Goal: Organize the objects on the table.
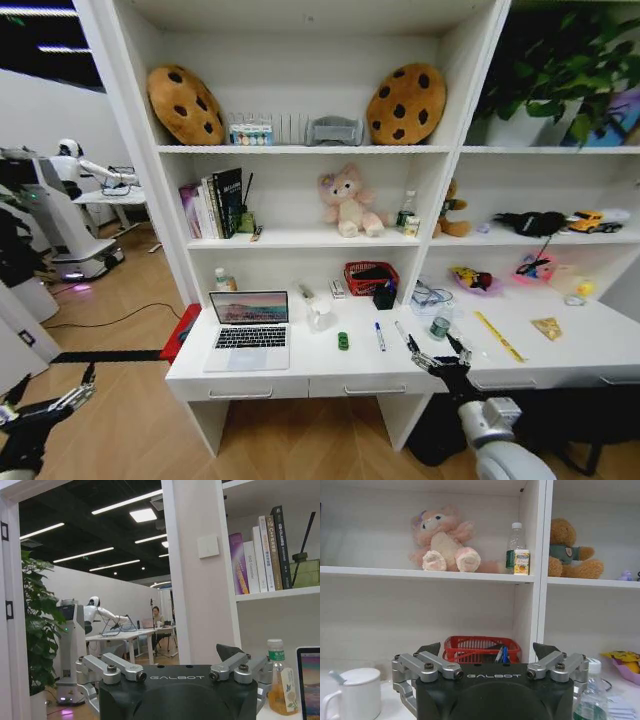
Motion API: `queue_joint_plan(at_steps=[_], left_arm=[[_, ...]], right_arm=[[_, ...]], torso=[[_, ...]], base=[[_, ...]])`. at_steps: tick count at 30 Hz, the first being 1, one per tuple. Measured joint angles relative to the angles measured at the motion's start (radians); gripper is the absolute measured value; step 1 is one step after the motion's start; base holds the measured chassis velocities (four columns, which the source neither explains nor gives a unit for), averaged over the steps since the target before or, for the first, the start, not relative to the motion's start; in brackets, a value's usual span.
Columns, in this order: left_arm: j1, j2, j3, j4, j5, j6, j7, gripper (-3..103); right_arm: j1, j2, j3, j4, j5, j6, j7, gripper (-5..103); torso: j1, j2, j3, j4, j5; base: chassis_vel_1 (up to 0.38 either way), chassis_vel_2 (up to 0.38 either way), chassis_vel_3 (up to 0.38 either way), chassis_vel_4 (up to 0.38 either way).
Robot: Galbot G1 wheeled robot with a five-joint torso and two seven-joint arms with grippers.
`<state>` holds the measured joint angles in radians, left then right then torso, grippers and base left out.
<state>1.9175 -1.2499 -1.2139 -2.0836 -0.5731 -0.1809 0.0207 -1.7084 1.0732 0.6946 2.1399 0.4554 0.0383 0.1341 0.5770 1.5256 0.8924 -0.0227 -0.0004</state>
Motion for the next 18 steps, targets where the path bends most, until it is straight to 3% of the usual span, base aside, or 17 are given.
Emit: queue_joint_plan(at_steps=[18], left_arm=[[0.003, -0.006, 0.006, 0.0, 0.003, 0.0, 0.0, 100]], right_arm=[[0.003, 0.016, -0.018, -0.013, -0.025, 0.014, 0.006, 100]], torso=[[0.001, 0.0, 0.0, 0.0002, 0.0006]], base=[[-0.243, 0.238, 0.243, -0.248]])
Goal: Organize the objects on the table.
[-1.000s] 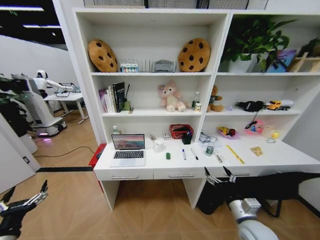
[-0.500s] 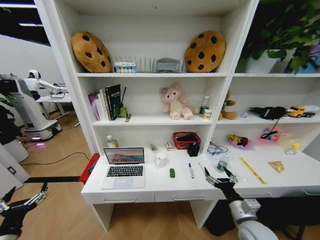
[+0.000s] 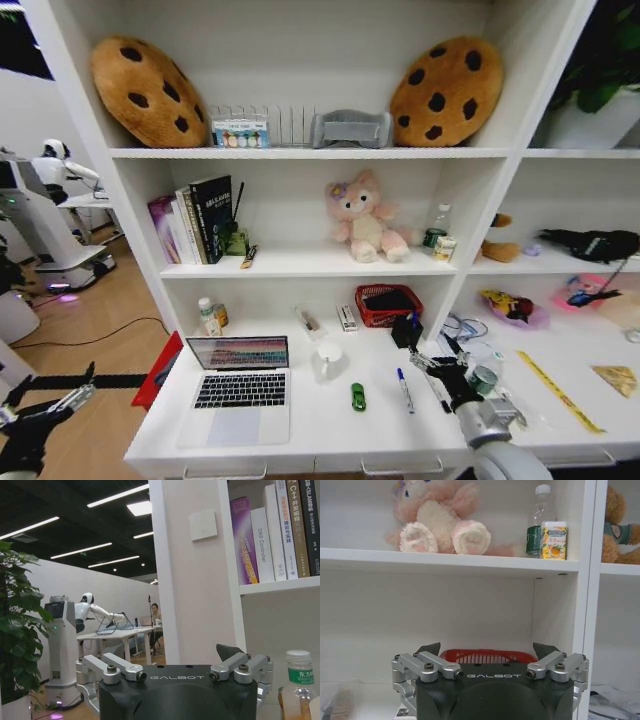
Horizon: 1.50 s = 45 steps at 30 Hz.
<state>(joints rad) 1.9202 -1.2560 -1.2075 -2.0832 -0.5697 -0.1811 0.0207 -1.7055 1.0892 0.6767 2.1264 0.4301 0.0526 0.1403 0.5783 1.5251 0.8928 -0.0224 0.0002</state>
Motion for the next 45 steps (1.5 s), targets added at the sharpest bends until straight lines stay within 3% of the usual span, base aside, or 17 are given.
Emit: queue_joint_plan(at_steps=[5, 7, 10, 12, 14, 17, 19, 20, 23, 25, 27, 29, 30, 32, 34, 38, 45], left_arm=[[-0.001, 0.008, 0.006, -0.002, 0.007, 0.001, 0.005, 100], [0.006, 0.04, 0.01, -0.005, 0.019, 0.002, 0.021, 92], [0.009, 0.058, 0.01, -0.005, 0.025, 0.002, 0.028, 92], [0.026, 0.12, 0.006, -0.012, 0.034, 0.0, 0.043, 76], [0.039, 0.14, 0.001, -0.016, 0.036, -0.001, 0.05, 76], [0.077, 0.205, -0.012, -0.038, 0.052, -0.002, 0.065, 59], [0.081, 0.219, -0.013, -0.043, 0.054, -0.001, 0.066, 59], [0.086, 0.258, -0.012, -0.053, 0.057, 0.009, 0.067, 48], [0.089, 0.317, -0.011, -0.068, 0.058, 0.03, 0.065, 37], [0.092, 0.345, -0.011, -0.077, 0.057, 0.041, 0.063, 37], [0.09, 0.449, -0.011, -0.085, 0.043, 0.072, 0.048, 20], [0.089, 0.483, -0.01, -0.085, 0.04, 0.08, 0.045, 20], [0.088, 0.55, -0.008, -0.08, 0.033, 0.092, 0.04, 10], [0.089, 0.578, -0.007, -0.077, 0.029, 0.097, 0.038, 10], [0.091, 0.65, -0.003, -0.065, 0.015, 0.109, 0.033, 2], [0.088, 0.702, 0.012, -0.046, 0.01, 0.113, 0.031, 0], [0.036, 0.843, 0.148, 0.017, 0.011, 0.115, 0.029, 0]], right_arm=[[-0.002, 0.01, -0.003, -0.005, -0.005, 0.003, 0.001, 100], [-0.005, 0.026, -0.005, -0.015, -0.017, 0.008, 0.004, 100], [-0.009, 0.035, -0.007, -0.018, -0.021, 0.01, 0.005, 100], [-0.014, 0.065, -0.013, -0.029, -0.029, 0.017, 0.01, 100], [-0.012, 0.073, -0.019, -0.036, -0.03, 0.019, 0.011, 100], [-0.001, 0.083, -0.034, -0.057, -0.031, 0.024, 0.011, 100], [-0.001, 0.084, -0.036, -0.06, -0.03, 0.025, 0.011, 100], [0.002, 0.088, -0.037, -0.072, -0.028, 0.029, 0.011, 100], [0.013, 0.088, -0.043, -0.092, -0.024, 0.035, 0.011, 100], [0.023, 0.082, -0.049, -0.105, -0.02, 0.036, 0.011, 100], [0.034, 0.078, -0.055, -0.125, -0.012, 0.04, 0.01, 100], [0.035, 0.079, -0.055, -0.129, -0.01, 0.041, 0.01, 100], [0.036, 0.083, -0.055, -0.137, -0.006, 0.043, 0.01, 100], [0.037, 0.085, -0.054, -0.14, -0.005, 0.044, 0.01, 100], [0.039, 0.095, -0.054, -0.149, -0.004, 0.048, 0.01, 100], [0.037, 0.102, -0.057, -0.157, -0.006, 0.055, 0.007, 100], [0.041, 0.106, -0.058, -0.176, -0.009, 0.066, 0.002, 100]], torso=[[-0.001, 0.0, 0.0, -0.0003, -0.0005], [-0.002, 0.001, -0.001, -0.0002, -0.0003], [-0.003, 0.001, -0.001, -0.0002, -0.0004], [-0.003, 0.001, -0.001, -0.0003, -0.0003], [-0.003, 0.001, -0.001, -0.0004, -0.0004], [-0.002, 0.001, -0.001, -0.0001, -0.0003], [-0.002, 0.001, -0.001, 0.0, -0.0003], [-0.001, 0.001, 0.0, -0.0001, -0.0003], [-0.001, 0.0, 0.0, -0.0004, -0.0004], [-0.001, 0.0, 0.0, -0.0004, -0.0004], [-0.001, 0.0, 0.0, 0.0, -0.0002], [-0.001, 0.0, 0.0, 0.0, -0.0003], [-0.001, 0.0, 0.0, -0.0005, -0.0001], [-0.001, 0.001, 0.0, -0.0006, -0.0003], [-0.001, 0.0, 0.0, -0.0003, -0.0003], [-0.001, 0.0, 0.0, -0.0003, -0.0002], [-0.001, 0.0, 0.0, -0.0001, -0.0004]], base=[[-0.099, 0.101, 0.055, -0.067], [0.025, -0.029, -0.03, 0.02], [0.06, -0.064, -0.059, 0.04], [0.057, -0.068, -0.052, 0.056], [0.0, 0.0, 0.0, 0.0], [0.0, 0.0, 0.0, 0.0], [0.0, 0.0, 0.0, 0.0], [0.0, 0.0, 0.0, 0.0], [0.0, 0.0, 0.0, 0.0], [0.0, 0.0, 0.0, 0.0], [0.0, 0.0, 0.0, 0.0], [0.0, 0.0, 0.0, 0.0], [0.0, 0.0, 0.0, 0.0], [0.0, 0.0, 0.0, 0.0], [0.0, 0.0, 0.0, 0.0], [0.0, 0.0, 0.0, 0.0], [0.0, 0.0, 0.0, 0.0]])
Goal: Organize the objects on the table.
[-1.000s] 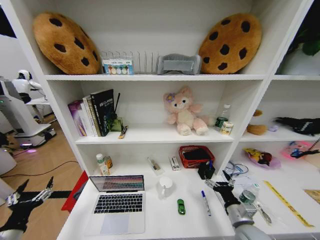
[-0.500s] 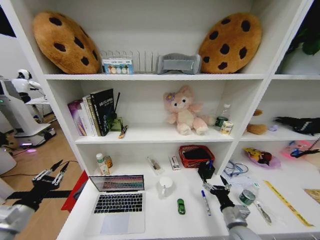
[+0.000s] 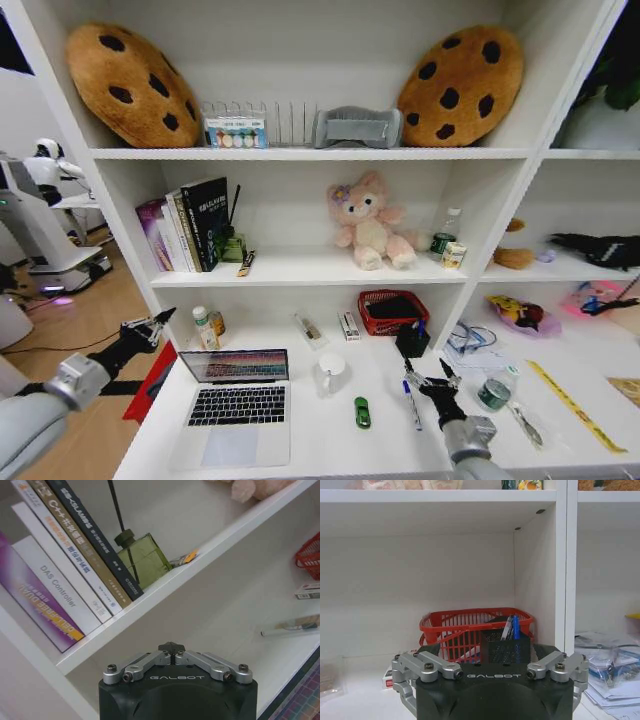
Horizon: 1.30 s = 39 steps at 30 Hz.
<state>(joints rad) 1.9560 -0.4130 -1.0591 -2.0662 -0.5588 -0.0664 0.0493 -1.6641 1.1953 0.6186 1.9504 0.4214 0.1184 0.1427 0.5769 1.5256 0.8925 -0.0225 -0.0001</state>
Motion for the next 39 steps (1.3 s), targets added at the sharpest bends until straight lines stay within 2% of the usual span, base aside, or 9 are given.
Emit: queue_joint_plan(at_steps=[3, 4, 6, 7, 14, 18, 30, 37, 39], left_arm=[[-0.039, 0.047, 0.057, 0.015, -0.012, 0.003, -0.003, 0], [-0.078, 0.091, 0.114, 0.025, -0.023, 0.005, -0.005, 0], [-0.093, 0.109, 0.135, 0.028, -0.026, 0.005, -0.005, 0], [-0.115, 0.155, 0.177, 0.034, -0.032, 0.005, -0.006, 0], [-0.111, 0.246, 0.214, 0.037, -0.043, -0.002, -0.001, 0], [-0.041, 0.276, 0.181, 0.014, -0.044, -0.011, 0.001, 0], [0.134, 0.241, 0.129, -0.072, 0.081, -0.032, 0.002, 0], [0.268, 0.154, 0.09, -0.143, 0.153, -0.05, -0.004, 0], [0.324, 0.103, 0.083, -0.149, 0.198, -0.067, -0.003, 0]], right_arm=[[0.002, 0.0, 0.001, 0.0, 0.0, -0.001, 0.001, 100], [0.002, 0.001, 0.003, 0.001, 0.0, -0.003, 0.004, 100], [0.003, 0.002, 0.003, 0.002, 0.0, -0.004, 0.006, 100], [0.004, 0.007, 0.003, 0.005, -0.002, -0.007, 0.01, 100], [-0.001, 0.022, 0.003, 0.02, -0.006, -0.013, 0.016, 100], [-0.008, 0.03, 0.003, 0.025, -0.012, -0.013, 0.018, 100], [-0.007, 0.02, 0.011, 0.037, -0.003, -0.011, 0.033, 100], [0.012, 0.026, -0.004, 0.035, -0.005, -0.016, 0.043, 100], [0.016, 0.024, -0.008, 0.041, -0.007, -0.02, 0.047, 100]], torso=[[0.0, 0.0, 0.0, -0.0003, 0.0], [0.0, 0.0, 0.0, -0.0001, 0.0], [0.0, 0.0, 0.0, -0.0002, 0.0001], [0.0, 0.0, 0.0, -0.0003, 0.0], [0.0, 0.0, 0.0, -0.0002, 0.0002], [0.0, 0.0, 0.0, -0.0003, 0.0003], [0.0, 0.0, 0.0, 0.0001, -0.0002], [0.0, 0.0, 0.0, -0.0003, 0.0001], [0.0, 0.0, 0.0, -0.0003, 0.0001]], base=[[0.0, 0.0, 0.0, 0.0], [0.0, 0.0, 0.0, 0.0], [0.0, 0.0, 0.0, 0.0], [0.0, 0.0, 0.0, 0.0], [0.0, 0.0, 0.0, 0.0], [0.0, 0.0, 0.0, 0.0], [0.0, 0.0, 0.0, 0.0], [0.0, 0.0, 0.0, 0.0], [0.0, 0.0, 0.0, 0.0]])
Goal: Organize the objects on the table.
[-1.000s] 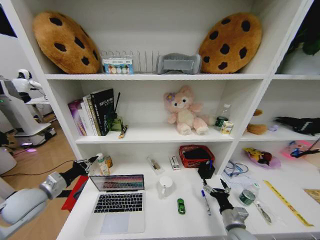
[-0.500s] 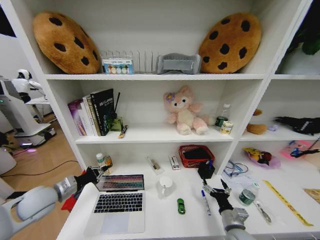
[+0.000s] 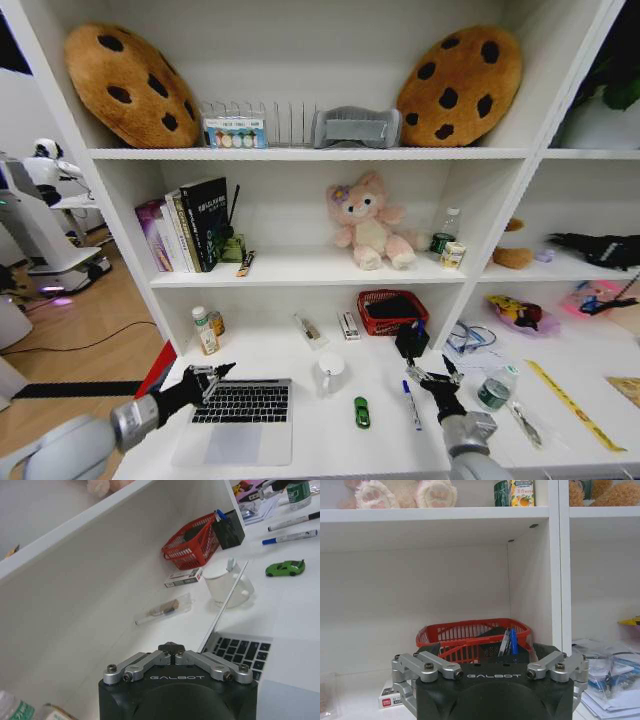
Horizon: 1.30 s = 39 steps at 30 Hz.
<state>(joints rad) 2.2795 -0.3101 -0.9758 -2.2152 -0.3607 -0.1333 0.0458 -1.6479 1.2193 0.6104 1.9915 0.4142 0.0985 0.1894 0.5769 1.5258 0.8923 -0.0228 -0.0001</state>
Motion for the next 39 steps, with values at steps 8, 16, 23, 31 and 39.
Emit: queue_joint_plan(at_steps=[8, 16, 23, 31, 39], left_arm=[[0.073, -0.259, 0.046, 0.047, 0.133, -0.063, 0.02, 0], [-0.041, -0.49, 0.136, 0.089, 0.158, -0.081, 0.027, 0], [-0.164, -0.68, 0.105, 0.073, 0.024, -0.072, -0.002, 0], [-0.231, -0.829, -0.058, 0.049, -0.18, -0.051, -0.017, 28], [-0.2, -0.861, -0.248, 0.09, -0.336, -0.072, -0.02, 55]], right_arm=[[-0.001, -0.005, -0.008, 0.022, -0.002, -0.01, 0.005, 100], [-0.016, -0.016, -0.015, 0.032, -0.006, -0.017, 0.013, 100], [-0.049, -0.014, -0.005, 0.057, -0.008, -0.013, 0.012, 100], [-0.083, -0.031, 0.014, 0.096, -0.007, -0.004, 0.003, 100], [-0.136, -0.054, 0.029, 0.134, -0.02, 0.031, -0.026, 100]], torso=[[0.0, 0.0, 0.0, 0.0004, 0.0], [0.0, 0.0, 0.0, 0.0002, 0.0002], [0.0, 0.0, 0.0, 0.0, 0.0002], [0.0, 0.0, 0.0, 0.0, 0.0001], [0.0, 0.0, 0.0, 0.0002, 0.0001]], base=[[0.0, 0.0, 0.0, 0.0], [0.0, 0.0, 0.0, 0.0], [0.0, 0.0, 0.0, 0.0], [0.0, 0.0, 0.0, 0.0], [0.0, 0.0, 0.0, 0.0]])
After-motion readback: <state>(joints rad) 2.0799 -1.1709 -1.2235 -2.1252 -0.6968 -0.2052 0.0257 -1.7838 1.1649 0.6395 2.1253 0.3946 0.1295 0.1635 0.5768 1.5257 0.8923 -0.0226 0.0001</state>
